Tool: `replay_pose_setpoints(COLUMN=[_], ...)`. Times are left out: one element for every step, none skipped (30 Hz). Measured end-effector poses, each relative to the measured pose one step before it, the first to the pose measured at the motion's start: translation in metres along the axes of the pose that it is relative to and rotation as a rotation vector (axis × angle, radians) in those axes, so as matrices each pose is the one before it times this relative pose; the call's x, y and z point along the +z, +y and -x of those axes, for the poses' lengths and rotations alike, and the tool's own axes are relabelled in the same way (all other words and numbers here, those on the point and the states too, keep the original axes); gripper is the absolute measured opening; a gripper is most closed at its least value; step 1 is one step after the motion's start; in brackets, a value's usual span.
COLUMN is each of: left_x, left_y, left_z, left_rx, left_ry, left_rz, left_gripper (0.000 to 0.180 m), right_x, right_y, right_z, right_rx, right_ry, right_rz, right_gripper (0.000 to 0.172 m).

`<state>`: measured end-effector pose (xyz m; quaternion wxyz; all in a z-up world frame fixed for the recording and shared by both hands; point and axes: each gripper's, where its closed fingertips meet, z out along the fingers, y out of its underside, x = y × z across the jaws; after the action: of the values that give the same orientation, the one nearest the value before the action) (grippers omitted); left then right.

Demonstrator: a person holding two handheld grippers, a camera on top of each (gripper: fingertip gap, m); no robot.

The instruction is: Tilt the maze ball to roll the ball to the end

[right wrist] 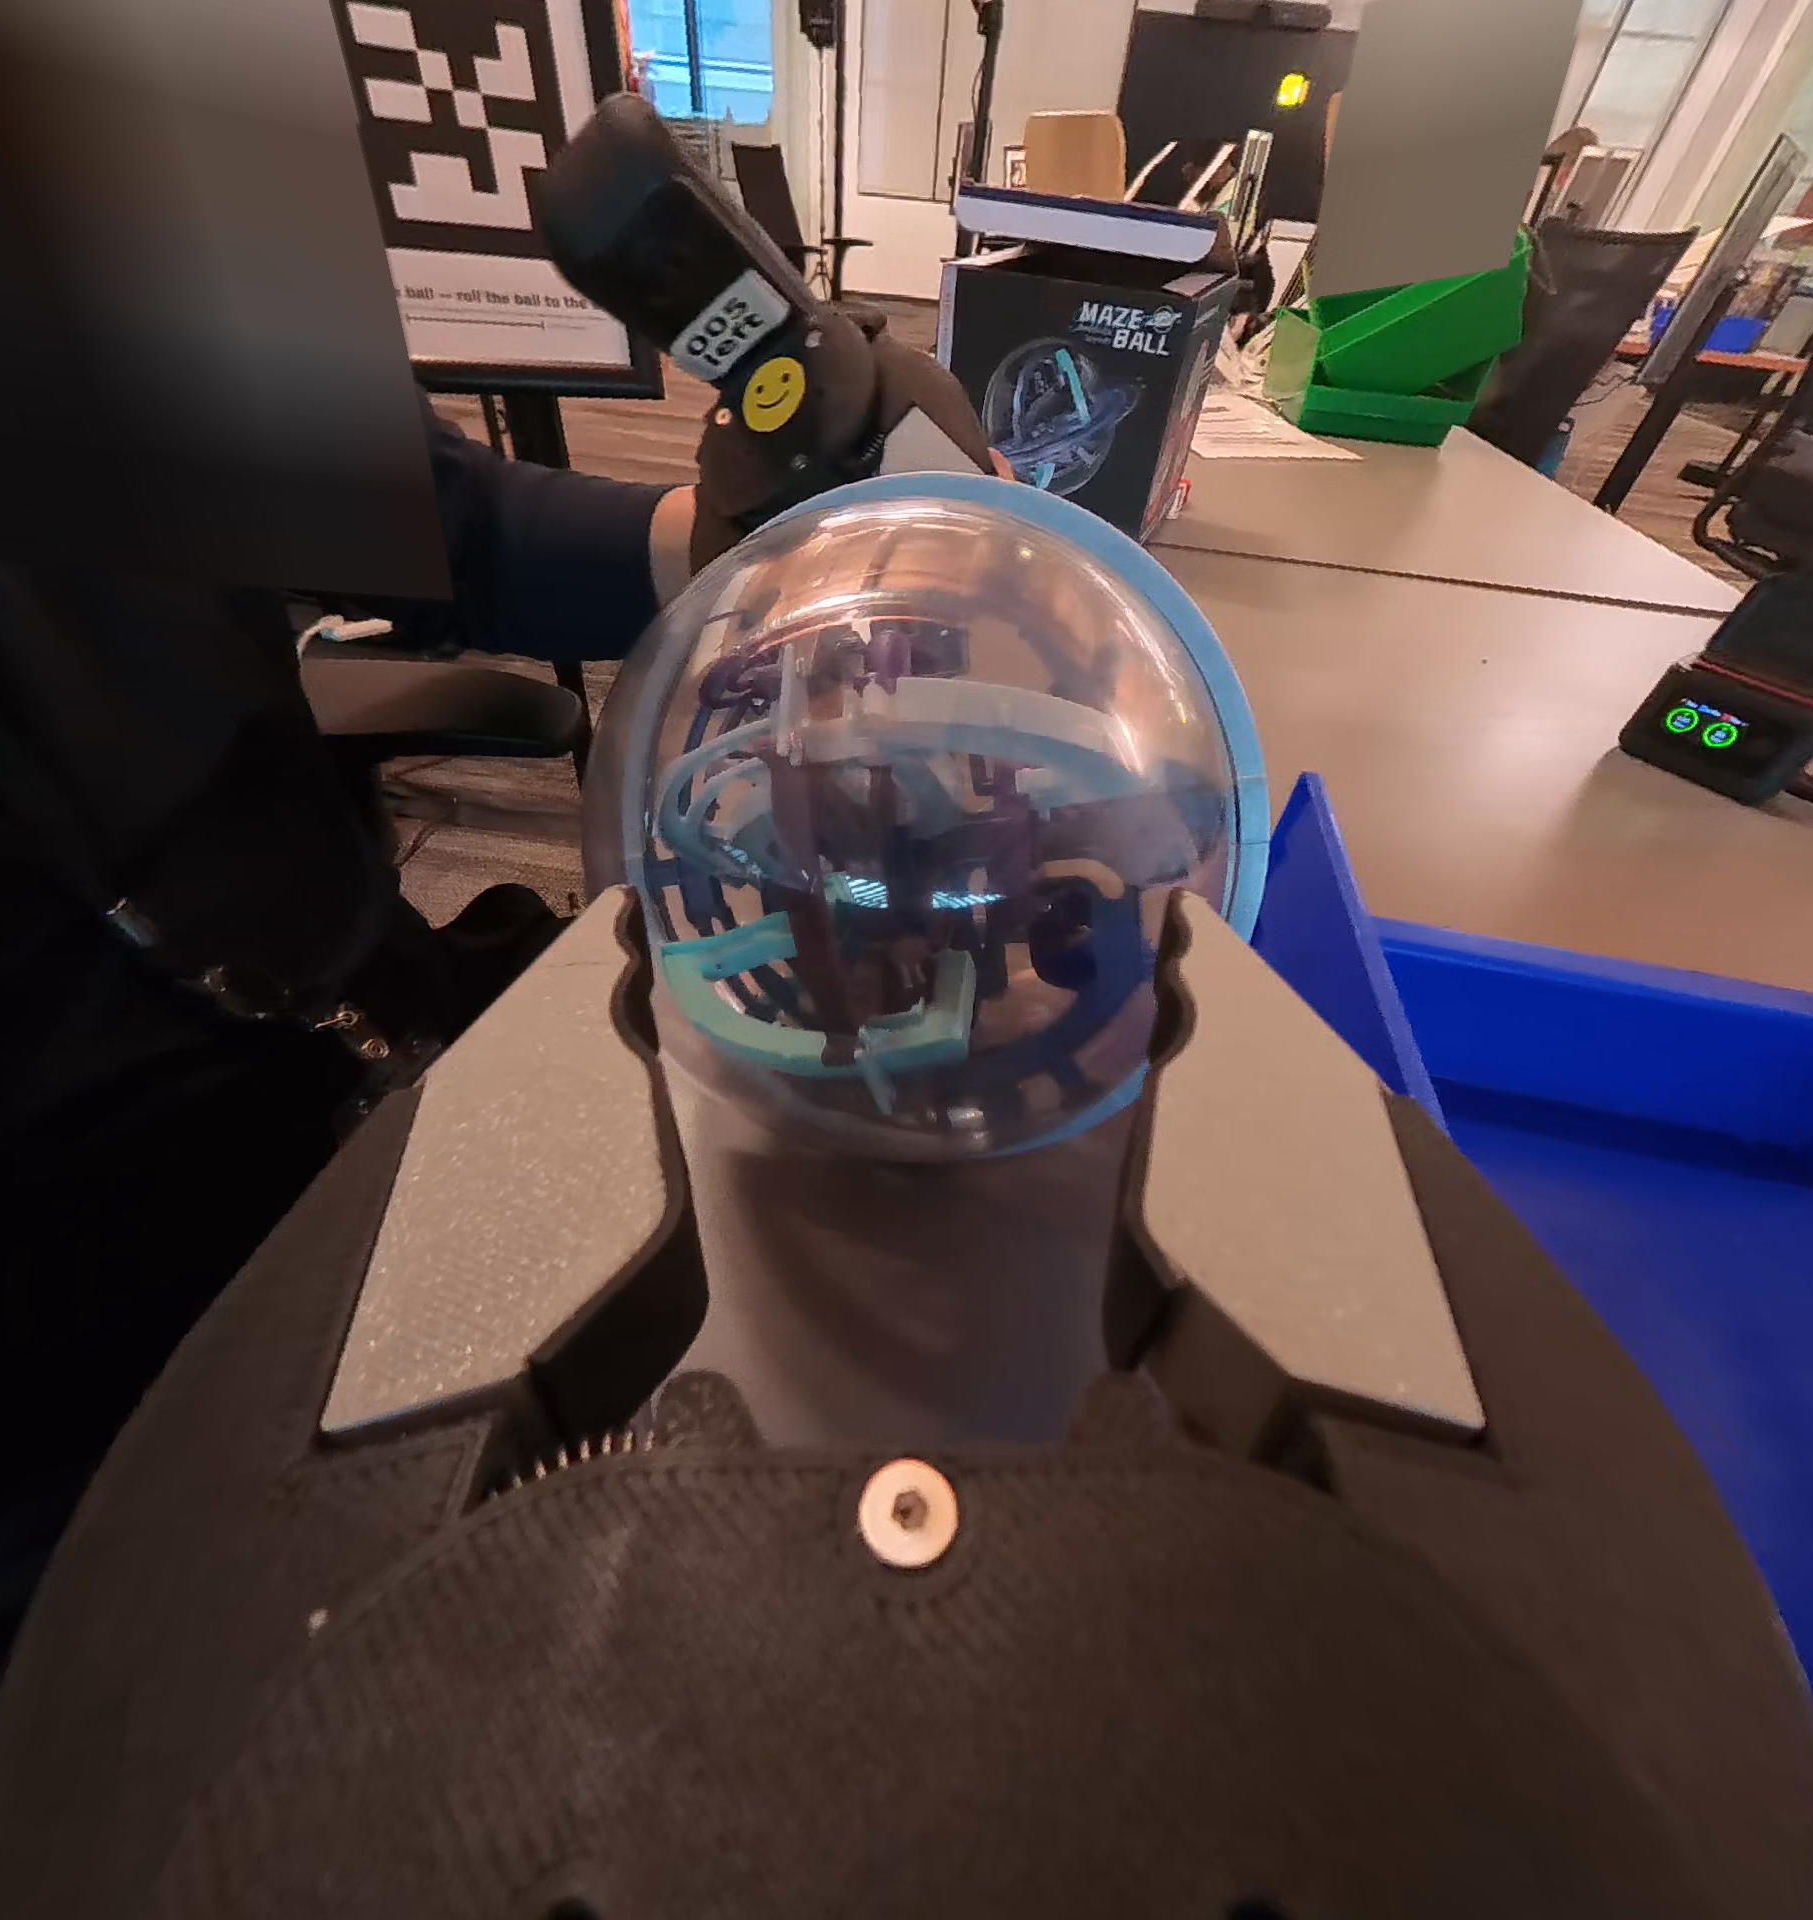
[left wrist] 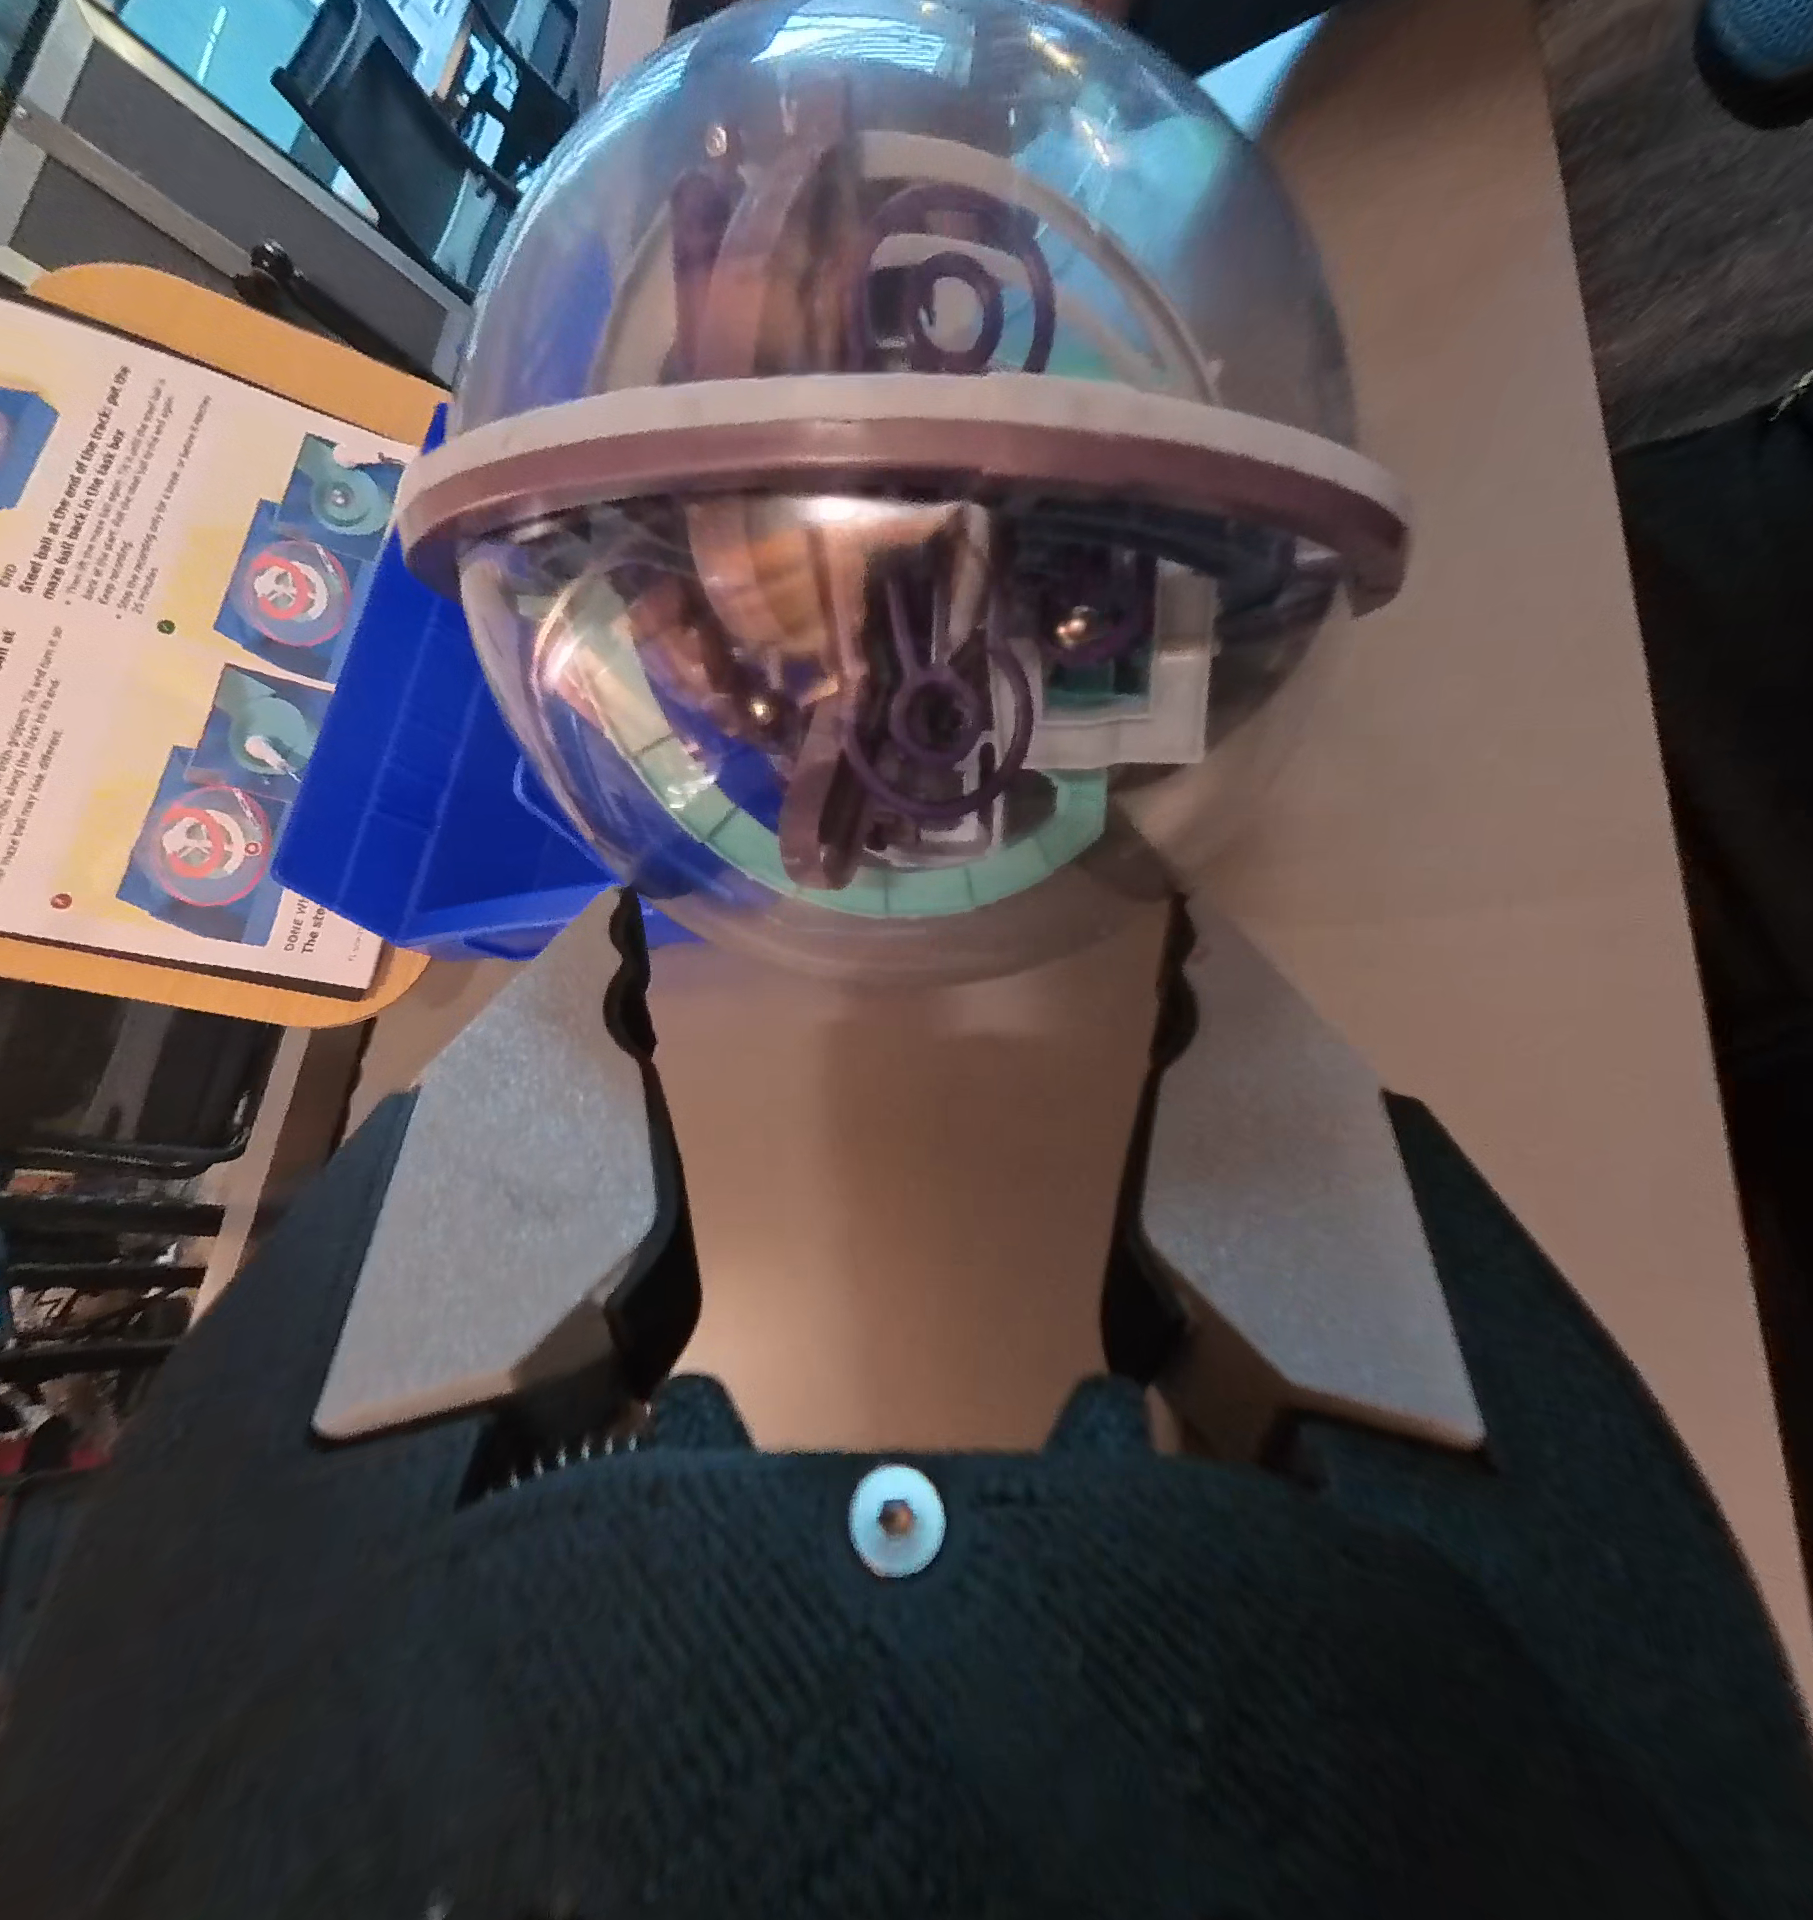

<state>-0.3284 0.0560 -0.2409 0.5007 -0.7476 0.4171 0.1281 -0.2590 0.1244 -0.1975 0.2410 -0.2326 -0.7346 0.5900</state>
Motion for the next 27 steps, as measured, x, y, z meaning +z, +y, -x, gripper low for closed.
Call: replay_pose_setpoints(left_x=[0.00043,0.00029,0.00017,0.00012,0.00011,-0.00005,-0.00003,0.00003,0.00003,0.00016,0.00011,0.00009,0.0001,-0.00002,0.0,0.00004,0.00002,0.00013,0.00023,0.00011,-0.00005,-0.00012,0.00002,-0.00006,-0.00003,-0.00007,-0.00003], left_y=[0.00007,-0.00018,-0.00025,0.00032,0.00059,0.00037,0.0001,0.00017,0.00032,0.00036,0.00031,0.00013,-0.00004,-0.00034,-0.00054,-0.00067,-0.00062,-0.00038,-0.00023,-0.00042,-0.00064,-0.00021,0.0,0.00005,-0.00002,-0.0001,0.00002], left_z=[-0.00004,-0.00034,-0.00033,-0.00013,0.00007,0.00002,-0.00007,0.00011,0.00029,0.00038,0.00037,0.00015,0.00022,0.00005,0.00005,0.00011,0.00028,0.00013,0.00005,0.00002,-0.0002,-0.00015,-0.00013,-0.0001,-0.00009,-0.00004,0.0], left_rx=[0.0069,0.0057,0.0033,0.0016,-0.0021,-0.0027,-0.0028,-0.004,-0.0047,-0.003,-0.0012,-0.0009,-0.0004,-0.0004,-0.001,-0.0013,-0.0014,-0.0022,-0.0033,-0.003,-0.0011,0.0013,0.0002,-0.0004,-0.0014,-0.0026,-0.0033], left_ry=[-0.0055,-0.0036,-0.0014,-0.0015,-0.0002,0.0002,-0.0004,-0.0007,-0.0012,-0.002,-0.0021,-0.0016,-0.0014,-0.0013,-0.0012,-0.0014,-0.002,-0.0018,-0.0015,-0.0017,-0.0018,-0.0023,-0.0015,-0.0012,-0.001,-0.0007,-0.0005], left_rz=[0.0095,0.0053,0.0035,0.0045,0.0037,0.0011,0.0002,0.0008,0.0026,0.002,0.0009,0.0006,-0.0001,-0.0011,-0.002,-0.0018,-0.0009,0.0,0.0003,-0.002,-0.0035,-0.0008,0.0005,0.0008,0.0009,0.0014,0.0019], left_gripper=[0.097,0.096,0.096,0.096,0.096,0.096,0.096,0.096,0.096,0.096,0.096,0.096,0.096,0.096,0.096,0.096,0.095,0.095,0.095,0.095,0.095,0.095,0.095,0.095,0.095,0.095,0.095], right_x=[0.00053,0.0006,0.00067,0.00048,0.0004,0.00016,-0.00029,-0.00061,-0.00082,-0.00087,-0.00078,-0.00062,-0.00039,-0.00042,-0.00059,-0.00071,-0.00074,-0.00059,-0.00049,-0.00031,-0.00011,-0.00014,0.00009,0.00007,0.00015,0.00012,0.00024], right_y=[-0.00003,-0.00007,-0.0001,-0.00007,-0.0003,-0.00031,-0.00041,-0.00066,-0.0009,-0.00097,-0.00082,-0.00079,-0.00077,-0.00096,-0.00112,-0.00113,-0.00104,-0.00042,0.00001,0.00023,0.0003,0.00011,0.0,0.00013,0.00002,0.0001,0.0001], right_z=[-0.0001,-0.00039,0.00003,0.00014,-0.00017,-0.00002,0.00002,-0.00013,-0.00026,-0.00062,-0.00084,-0.00041,0.00006,0.00023,0.00057,0.00088,0.00056,0.00005,-0.00004,0.00028,0.0005,0.00057,0.00036,0.00009,-0.00006,-0.00027,-0.00018], right_rx=[0.0002,-0.0002,0.0,-0.0001,-0.0003,-0.0016,-0.0054,-0.0095,-0.0115,-0.012,-0.0121,-0.0107,-0.0085,-0.0071,-0.0059,-0.0047,-0.0026,-0.0002,-0.0007,-0.0033,-0.0051,-0.0043,-0.0015,0.0012,0.0031,0.004,0.0035], right_ry=[0.0017,0.0013,-0.0017,-0.0009,0.0017,0.0022,0.0027,0.0044,0.0068,0.0099,0.0109,0.0084,0.0056,0.0035,0.0007,-0.0021,-0.0008,0.0026,0.004,0.004,0.0031,0.002,0.001,-0.0001,-0.0007,-0.0004,0.0], right_rz=[-0.0009,-0.0005,0.0001,0.0002,-0.0001,-0.0003,-0.0007,-0.0012,-0.0014,-0.0009,-0.0011,-0.0013,-0.0016,-0.0025,-0.0041,-0.0053,-0.005,-0.0017,0.0011,0.0022,0.0025,0.0008,-0.0006,-0.0013,-0.0018,-0.0008,0.0004], right_gripper=[0.095,0.096,0.097,0.097,0.097,0.097,0.096,0.094,0.092,0.091,0.09,0.09,0.088,0.087,0.085,0.082,0.078,0.077,0.077,0.077,0.077,0.077,0.077,0.077,0.077,0.078,0.078])
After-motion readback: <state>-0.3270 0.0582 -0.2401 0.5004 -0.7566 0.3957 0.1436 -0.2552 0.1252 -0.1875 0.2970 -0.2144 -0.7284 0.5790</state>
